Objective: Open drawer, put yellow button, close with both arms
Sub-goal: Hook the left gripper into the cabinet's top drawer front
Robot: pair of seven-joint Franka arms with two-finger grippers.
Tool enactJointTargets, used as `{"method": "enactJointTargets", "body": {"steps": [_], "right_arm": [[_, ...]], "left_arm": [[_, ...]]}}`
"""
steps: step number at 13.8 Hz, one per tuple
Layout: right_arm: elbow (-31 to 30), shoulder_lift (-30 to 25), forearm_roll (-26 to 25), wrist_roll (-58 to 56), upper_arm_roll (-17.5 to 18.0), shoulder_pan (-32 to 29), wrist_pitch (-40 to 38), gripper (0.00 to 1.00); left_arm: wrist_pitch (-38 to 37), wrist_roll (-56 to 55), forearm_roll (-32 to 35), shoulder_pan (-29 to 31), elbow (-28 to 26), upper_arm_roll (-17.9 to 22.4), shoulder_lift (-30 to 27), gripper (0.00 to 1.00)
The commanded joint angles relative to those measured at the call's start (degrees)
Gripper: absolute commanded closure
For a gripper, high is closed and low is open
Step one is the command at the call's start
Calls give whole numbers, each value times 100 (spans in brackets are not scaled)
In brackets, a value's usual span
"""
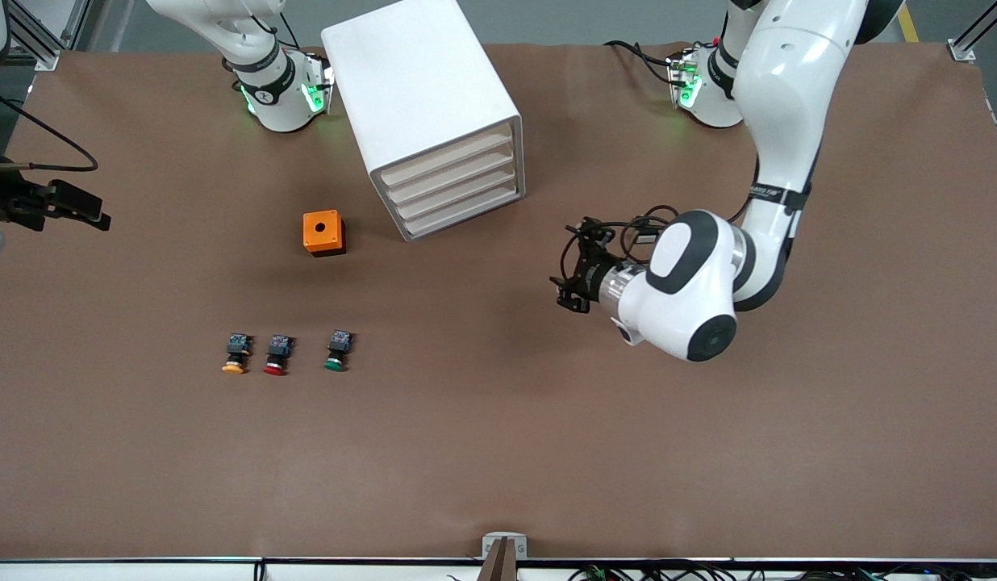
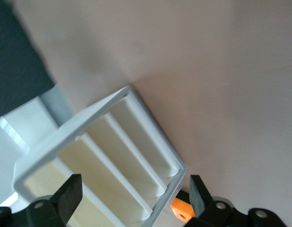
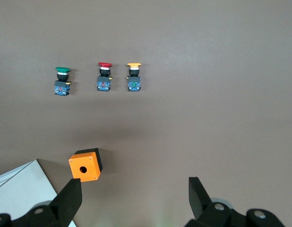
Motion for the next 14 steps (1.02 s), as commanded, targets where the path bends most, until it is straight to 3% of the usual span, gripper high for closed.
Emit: {"method": "enactJointTargets", "body": {"steps": [1,7,8,12,14], "right_arm": [[98,69,-63,-42,42,-118,3,0],[230,288,-45,-24,42,-110,-5,0],[230,280,-37,-24,42,-110,-5,0],[230,288,-37,-24,42,-92,-5,0],[248,288,-37,-24,50,-75,-5,0]], "left_arm": [[-609,-1279,-598,-113,252,-17,348,0],[-839,-2784,-1601,-166,217,-254,761,1],[-839,-2900,-1637,-175,217,-333,814,5],[-848,-2971,-1830,-394,182,-430,832,38],[-918,-2971,-1848,-561,182,-439,876,44]]}}
